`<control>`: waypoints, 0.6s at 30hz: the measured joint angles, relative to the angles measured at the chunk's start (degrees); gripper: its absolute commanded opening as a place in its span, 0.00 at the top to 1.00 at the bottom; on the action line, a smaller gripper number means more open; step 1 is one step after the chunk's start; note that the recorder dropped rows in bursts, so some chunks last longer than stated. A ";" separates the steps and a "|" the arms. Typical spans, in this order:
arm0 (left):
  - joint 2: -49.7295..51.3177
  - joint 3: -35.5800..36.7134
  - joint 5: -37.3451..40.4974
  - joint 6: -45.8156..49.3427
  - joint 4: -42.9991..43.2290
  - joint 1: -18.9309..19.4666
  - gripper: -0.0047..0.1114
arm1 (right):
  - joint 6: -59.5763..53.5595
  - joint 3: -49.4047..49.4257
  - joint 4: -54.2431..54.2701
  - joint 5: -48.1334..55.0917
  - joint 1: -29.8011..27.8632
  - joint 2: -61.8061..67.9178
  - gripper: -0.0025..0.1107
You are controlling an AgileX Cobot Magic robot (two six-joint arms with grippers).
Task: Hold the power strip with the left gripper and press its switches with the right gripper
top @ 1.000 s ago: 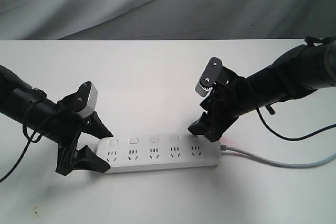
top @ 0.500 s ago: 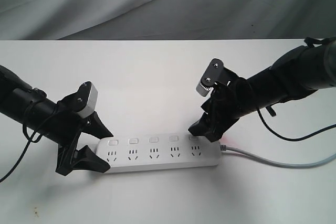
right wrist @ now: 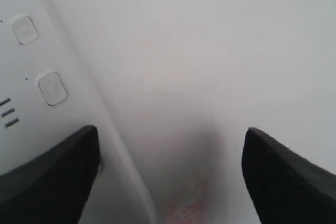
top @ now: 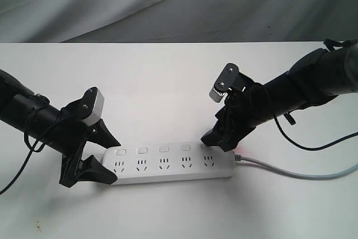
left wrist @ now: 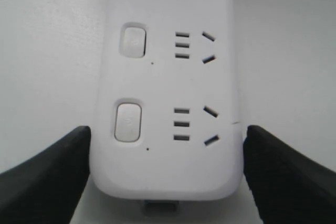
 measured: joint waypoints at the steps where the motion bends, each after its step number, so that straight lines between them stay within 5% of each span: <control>1: 0.00 0.00 0.00 0.00 0.00 0.00 0.55 | 0.35 -0.08 -0.35 0.00 0.00 0.00 0.36; 18: 0.00 0.00 0.22 0.00 0.14 0.00 0.55 | -0.64 0.29 -0.40 -0.63 1.85 -2.77 0.36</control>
